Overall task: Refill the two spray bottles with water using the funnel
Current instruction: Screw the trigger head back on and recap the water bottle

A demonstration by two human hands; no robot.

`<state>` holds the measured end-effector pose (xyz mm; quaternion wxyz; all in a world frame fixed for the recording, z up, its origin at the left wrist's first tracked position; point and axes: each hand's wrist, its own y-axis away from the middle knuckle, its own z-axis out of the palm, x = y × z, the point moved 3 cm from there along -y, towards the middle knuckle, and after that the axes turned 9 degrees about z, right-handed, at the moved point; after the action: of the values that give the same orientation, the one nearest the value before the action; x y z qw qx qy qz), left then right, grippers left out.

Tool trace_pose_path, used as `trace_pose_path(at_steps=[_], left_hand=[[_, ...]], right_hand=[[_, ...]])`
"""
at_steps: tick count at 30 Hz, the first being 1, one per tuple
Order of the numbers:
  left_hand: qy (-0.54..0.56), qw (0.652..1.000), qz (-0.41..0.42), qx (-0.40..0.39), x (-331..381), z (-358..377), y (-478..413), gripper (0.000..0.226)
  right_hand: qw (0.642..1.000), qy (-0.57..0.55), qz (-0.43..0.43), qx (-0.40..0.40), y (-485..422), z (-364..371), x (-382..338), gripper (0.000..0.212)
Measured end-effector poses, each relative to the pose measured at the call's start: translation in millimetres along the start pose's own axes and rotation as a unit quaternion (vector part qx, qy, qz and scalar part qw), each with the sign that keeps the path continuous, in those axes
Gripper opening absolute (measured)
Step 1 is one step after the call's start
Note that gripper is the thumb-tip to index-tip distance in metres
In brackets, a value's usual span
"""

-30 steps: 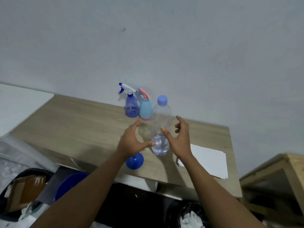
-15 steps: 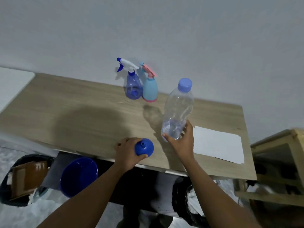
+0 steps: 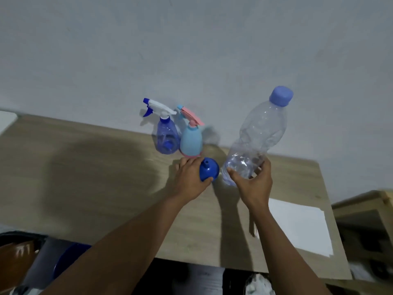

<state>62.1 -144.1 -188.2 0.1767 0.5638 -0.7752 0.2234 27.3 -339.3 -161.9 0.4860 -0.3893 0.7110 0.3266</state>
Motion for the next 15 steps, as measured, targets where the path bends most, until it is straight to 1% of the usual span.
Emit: trace_pose_path(at_steps=[2, 5, 8, 11, 15], left_hand=[[0.0, 1.0, 0.017, -0.006, 2.1, 12.1, -25.3, 0.063], [-0.031, 0.999, 0.036, -0.01, 1.0, 33.6, -54.9, 0.059], [-0.031, 0.999, 0.03, -0.015, -3.1, 52.0, -73.6, 0.058], [-0.057, 0.998, 0.026, -0.019, -4.5, 64.0, -80.5, 0.059], [-0.053, 0.999, 0.01, 0.006, -2.7, 69.7, -77.4, 0.062]], right_hand=[[1.0, 0.001, -0.007, 0.008, -23.7, 2.3, 1.8, 0.084], [1.0, 0.001, -0.011, 0.009, -52.8, 4.4, 10.1, 0.087], [1.0, -0.008, -0.007, 0.007, -70.5, 6.0, 21.4, 0.085], [1.0, -0.011, -0.011, 0.002, -79.5, 8.1, 26.3, 0.083], [1.0, -0.009, -0.021, -0.012, -84.5, 10.4, 25.9, 0.092]])
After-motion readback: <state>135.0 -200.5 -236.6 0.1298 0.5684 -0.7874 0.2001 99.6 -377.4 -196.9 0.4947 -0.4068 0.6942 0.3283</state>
